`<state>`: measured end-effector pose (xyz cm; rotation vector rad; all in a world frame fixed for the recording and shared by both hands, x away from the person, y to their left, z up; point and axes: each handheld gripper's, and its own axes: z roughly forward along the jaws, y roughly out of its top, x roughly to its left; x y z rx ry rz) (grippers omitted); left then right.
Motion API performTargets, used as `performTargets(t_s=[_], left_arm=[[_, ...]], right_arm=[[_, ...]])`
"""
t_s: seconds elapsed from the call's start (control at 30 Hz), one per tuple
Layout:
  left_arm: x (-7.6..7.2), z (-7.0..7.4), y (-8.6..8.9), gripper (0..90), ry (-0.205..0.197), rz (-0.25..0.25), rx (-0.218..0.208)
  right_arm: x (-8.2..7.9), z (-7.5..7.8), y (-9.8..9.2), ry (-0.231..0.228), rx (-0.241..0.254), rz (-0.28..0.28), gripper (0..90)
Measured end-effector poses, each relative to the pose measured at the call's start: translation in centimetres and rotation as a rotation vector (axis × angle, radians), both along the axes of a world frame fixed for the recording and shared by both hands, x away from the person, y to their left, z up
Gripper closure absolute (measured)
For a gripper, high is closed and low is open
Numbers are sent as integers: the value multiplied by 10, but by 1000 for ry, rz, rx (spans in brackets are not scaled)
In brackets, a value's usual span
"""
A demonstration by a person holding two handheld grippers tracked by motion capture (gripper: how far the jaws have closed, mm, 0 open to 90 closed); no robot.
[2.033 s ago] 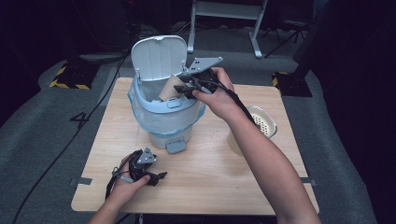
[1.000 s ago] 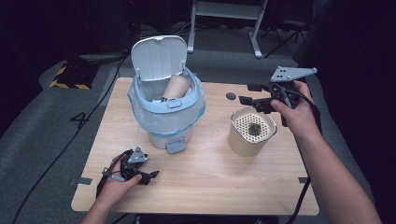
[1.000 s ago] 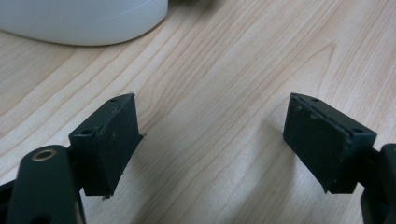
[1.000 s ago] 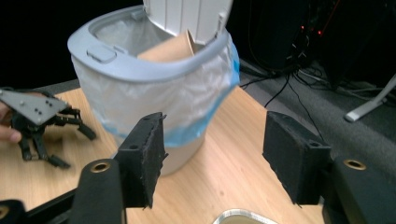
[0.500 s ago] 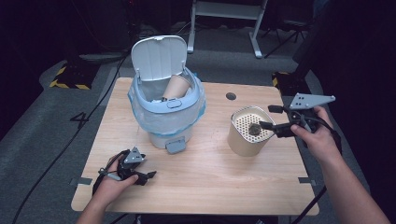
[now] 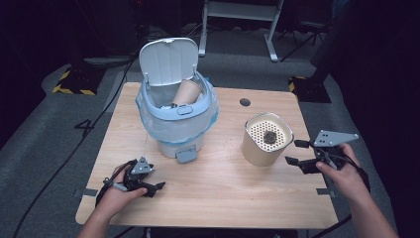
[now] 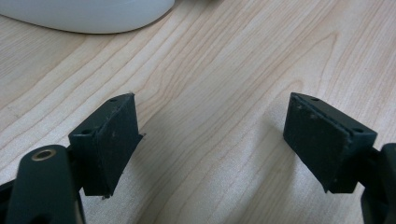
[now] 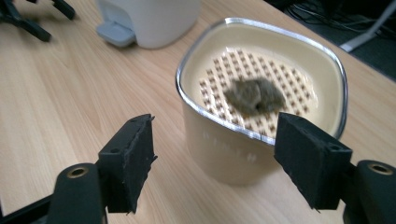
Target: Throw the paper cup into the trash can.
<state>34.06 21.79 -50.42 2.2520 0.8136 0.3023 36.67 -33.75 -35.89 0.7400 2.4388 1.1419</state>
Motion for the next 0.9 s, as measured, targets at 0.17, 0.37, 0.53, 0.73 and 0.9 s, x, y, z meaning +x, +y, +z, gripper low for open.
performTargets(t_s=[0.17, 0.37, 0.53, 0.73, 0.9], left_arm=[[0, 0, 0, 185, 2, -1, 0], [-2, 0, 1, 194, 1, 3, 2], [-2, 2, 3, 241, 17, 18, -6], [-2, 4, 6, 259, 36, 34, -17], [-3, 9, 8, 261, 24, 41, -29]], right_arm=[[-12, -28, -7, 9, -25, -50, 285], [-19, -69, -11, 59, -28, -69, 278], [-20, -98, -14, 97, -17, -91, 269], [-22, -129, -16, 131, -21, -108, 241], [-24, -145, -16, 106, -3, -147, 183]])
